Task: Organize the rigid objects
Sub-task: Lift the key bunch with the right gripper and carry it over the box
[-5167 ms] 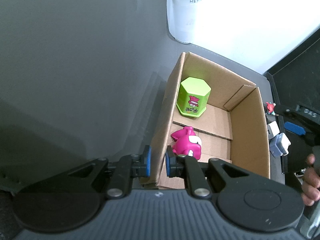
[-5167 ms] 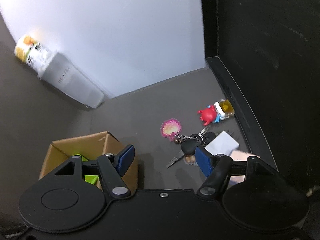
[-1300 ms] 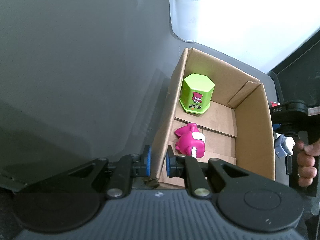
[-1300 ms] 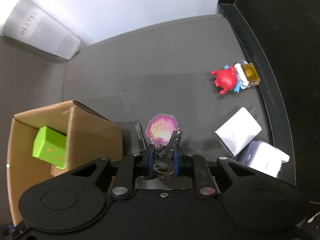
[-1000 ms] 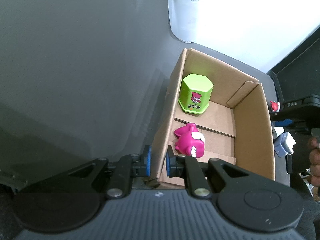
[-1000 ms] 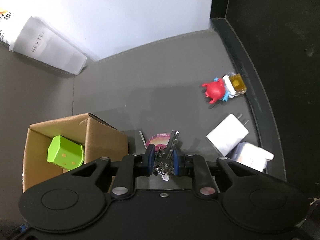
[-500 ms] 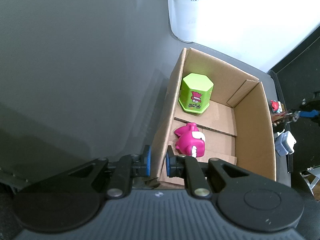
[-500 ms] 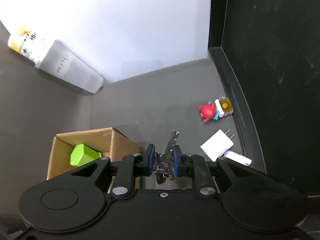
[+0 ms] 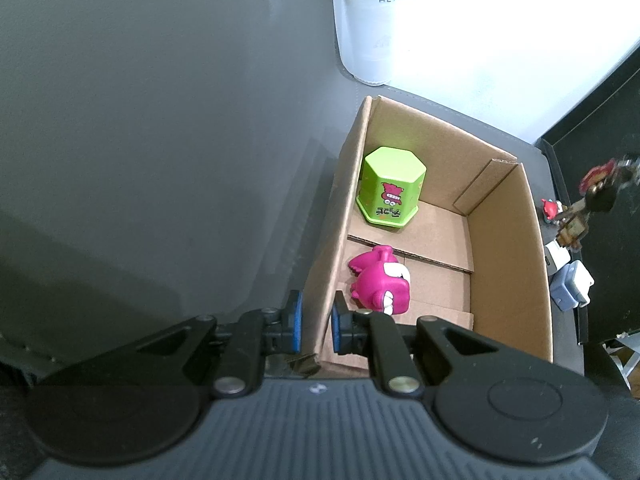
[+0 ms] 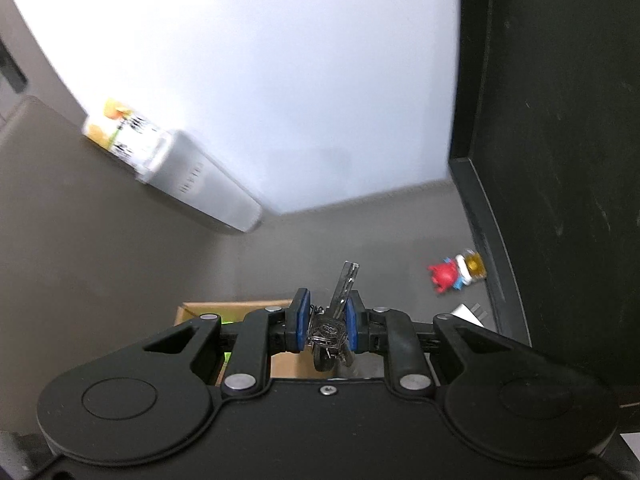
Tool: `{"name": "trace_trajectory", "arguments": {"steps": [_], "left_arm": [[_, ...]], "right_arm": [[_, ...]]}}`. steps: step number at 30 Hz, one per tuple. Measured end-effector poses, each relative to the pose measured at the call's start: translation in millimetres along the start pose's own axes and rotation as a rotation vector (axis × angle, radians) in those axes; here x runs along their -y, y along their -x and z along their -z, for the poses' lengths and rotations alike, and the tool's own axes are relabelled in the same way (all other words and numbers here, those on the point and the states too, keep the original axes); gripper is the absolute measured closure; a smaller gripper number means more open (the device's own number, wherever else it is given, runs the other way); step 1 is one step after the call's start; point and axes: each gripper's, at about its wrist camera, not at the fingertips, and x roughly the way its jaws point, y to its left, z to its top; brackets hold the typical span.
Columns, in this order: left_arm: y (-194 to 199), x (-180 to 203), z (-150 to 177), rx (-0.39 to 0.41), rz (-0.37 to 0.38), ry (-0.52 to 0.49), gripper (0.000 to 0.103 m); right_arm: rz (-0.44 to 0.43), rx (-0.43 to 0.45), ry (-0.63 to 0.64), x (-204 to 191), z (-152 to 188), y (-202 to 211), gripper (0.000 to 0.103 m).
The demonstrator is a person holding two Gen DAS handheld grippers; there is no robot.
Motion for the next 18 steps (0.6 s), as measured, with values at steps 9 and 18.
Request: {"name": "trace_trajectory", "arguments": {"steps": [9,18], "left_arm": [[0,-2,0,0.000,0.005,0.001,0.090],[1,-2,0,0.002,0.007,-0.006,0.090]], "right_arm": [[-0.063,0.030,0.053,-34,-12,13,0.084],[-0.093,0.016,0.070,-57,-12,3,0.084]]}}
